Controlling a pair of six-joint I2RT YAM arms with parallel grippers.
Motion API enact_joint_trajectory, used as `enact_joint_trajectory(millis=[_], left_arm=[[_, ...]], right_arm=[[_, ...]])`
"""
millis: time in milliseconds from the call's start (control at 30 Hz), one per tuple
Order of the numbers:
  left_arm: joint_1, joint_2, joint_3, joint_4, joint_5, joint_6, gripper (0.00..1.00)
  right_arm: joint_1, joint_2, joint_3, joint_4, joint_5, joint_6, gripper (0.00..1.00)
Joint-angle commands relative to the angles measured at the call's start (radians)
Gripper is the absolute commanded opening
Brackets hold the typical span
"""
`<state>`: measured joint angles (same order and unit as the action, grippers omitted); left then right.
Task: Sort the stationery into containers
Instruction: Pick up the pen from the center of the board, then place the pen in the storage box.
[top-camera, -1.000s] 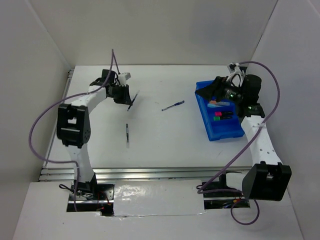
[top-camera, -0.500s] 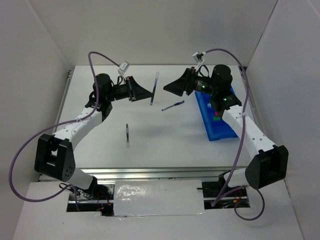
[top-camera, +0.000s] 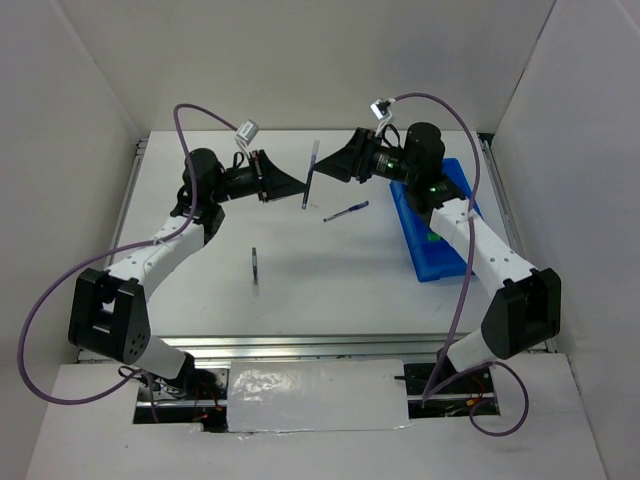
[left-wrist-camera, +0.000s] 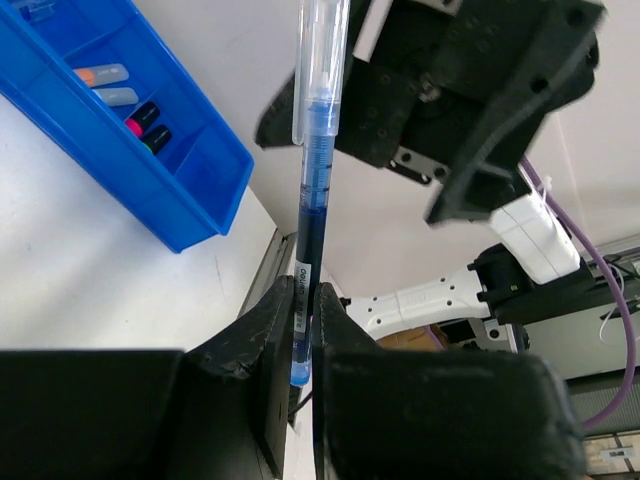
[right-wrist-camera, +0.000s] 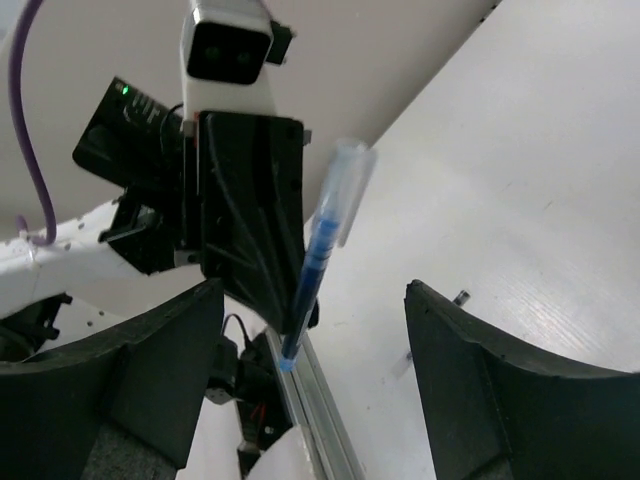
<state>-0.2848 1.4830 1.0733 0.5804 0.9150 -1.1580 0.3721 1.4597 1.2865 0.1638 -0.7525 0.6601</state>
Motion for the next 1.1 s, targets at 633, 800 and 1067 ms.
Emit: enact_joint_trajectory(millis=[633, 800, 1067], left_arm=[[-0.047, -0.064, 0.129, -0.399, -0.024, 0.35, 0.88], [-0.008, -0.119, 0.188, -0.666, -0.186, 0.725, 0.99], [0.024, -0.125, 0.178, -0.789, -0.286, 0.882, 0.99]], right_arm=[[-0.085, -0.002, 0.143, -0.077, -0.208, -0.158, 0.0], [-0.218, -0.11, 0.27, -0.847, -0.179, -1.174, 0.0], [-0.465, -0.3, 0.019, -1.288, 0.084, -2.174, 0.0]])
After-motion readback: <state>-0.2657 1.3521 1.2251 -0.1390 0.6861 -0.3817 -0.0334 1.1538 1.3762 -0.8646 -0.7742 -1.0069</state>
